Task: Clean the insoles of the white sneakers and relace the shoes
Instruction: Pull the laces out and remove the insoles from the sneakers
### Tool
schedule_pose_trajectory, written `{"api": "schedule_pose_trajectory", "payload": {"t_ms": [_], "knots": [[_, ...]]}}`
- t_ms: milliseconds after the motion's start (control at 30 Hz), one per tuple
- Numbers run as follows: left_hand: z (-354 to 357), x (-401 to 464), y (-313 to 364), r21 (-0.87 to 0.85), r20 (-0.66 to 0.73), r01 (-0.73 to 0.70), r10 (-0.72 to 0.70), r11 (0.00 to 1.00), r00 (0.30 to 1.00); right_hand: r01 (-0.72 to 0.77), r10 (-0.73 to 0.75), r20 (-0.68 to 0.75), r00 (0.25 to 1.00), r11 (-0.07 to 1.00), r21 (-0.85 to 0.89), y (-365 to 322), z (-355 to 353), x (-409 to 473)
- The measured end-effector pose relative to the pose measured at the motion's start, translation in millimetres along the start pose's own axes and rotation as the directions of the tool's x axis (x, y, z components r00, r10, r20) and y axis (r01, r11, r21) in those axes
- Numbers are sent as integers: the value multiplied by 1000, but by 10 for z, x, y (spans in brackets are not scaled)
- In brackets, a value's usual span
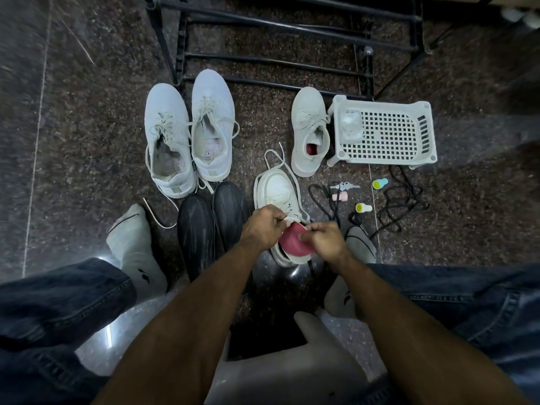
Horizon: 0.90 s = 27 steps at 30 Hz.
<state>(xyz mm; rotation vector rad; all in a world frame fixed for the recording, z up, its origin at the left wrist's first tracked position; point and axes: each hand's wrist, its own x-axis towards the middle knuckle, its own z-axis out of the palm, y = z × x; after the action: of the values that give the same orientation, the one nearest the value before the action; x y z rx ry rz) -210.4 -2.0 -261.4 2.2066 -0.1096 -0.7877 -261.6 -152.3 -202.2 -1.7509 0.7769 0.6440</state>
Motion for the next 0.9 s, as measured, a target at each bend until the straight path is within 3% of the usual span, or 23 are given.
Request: {"api": "schedule_pose_trajectory", "payload": {"t_ms": [33,167,300,400,467,567,600,667,800,900], "knots": [[3,0,9,3,0,17,-17,1000,1000,-8,8,39,999,1000,-7,-64,-69,-28],[7,-8,58,-16,-1,83,-83,996,997,18,91,251,964,917,-400,-314,-525,-113],[7,-64,141,-35,-16,131,-132,991,991,48,107,262,959,851,-523,-693,-995,-173],[-11,-89,197,-111,14,168,-168,980,986,110,42,288,957,863,-493,-1055,-1256,-289],[-44,-128,232,-331,71,233,-222,914,973,159,-22,303,953,887,-434,-1219,-1347,-359],[-149,-260,261,-738,26,283,-393,612,919,204,-137,272,952,951,-234,-1230,-1343,-380],[-184,-326,275,-825,12,258,-441,503,898,203,-159,252,955,966,-162,-1203,-1314,-385],[-222,-415,273,-892,47,234,-434,388,900,191,-174,210,962,980,-61,-1054,-1208,-352],[-207,-457,266,-924,159,251,-305,290,939,183,-143,187,972,959,-216,-634,-716,-298],[-223,-465,299,-890,87,245,-385,385,919,94,-30,295,955,974,-205,-323,-303,-313]]}}
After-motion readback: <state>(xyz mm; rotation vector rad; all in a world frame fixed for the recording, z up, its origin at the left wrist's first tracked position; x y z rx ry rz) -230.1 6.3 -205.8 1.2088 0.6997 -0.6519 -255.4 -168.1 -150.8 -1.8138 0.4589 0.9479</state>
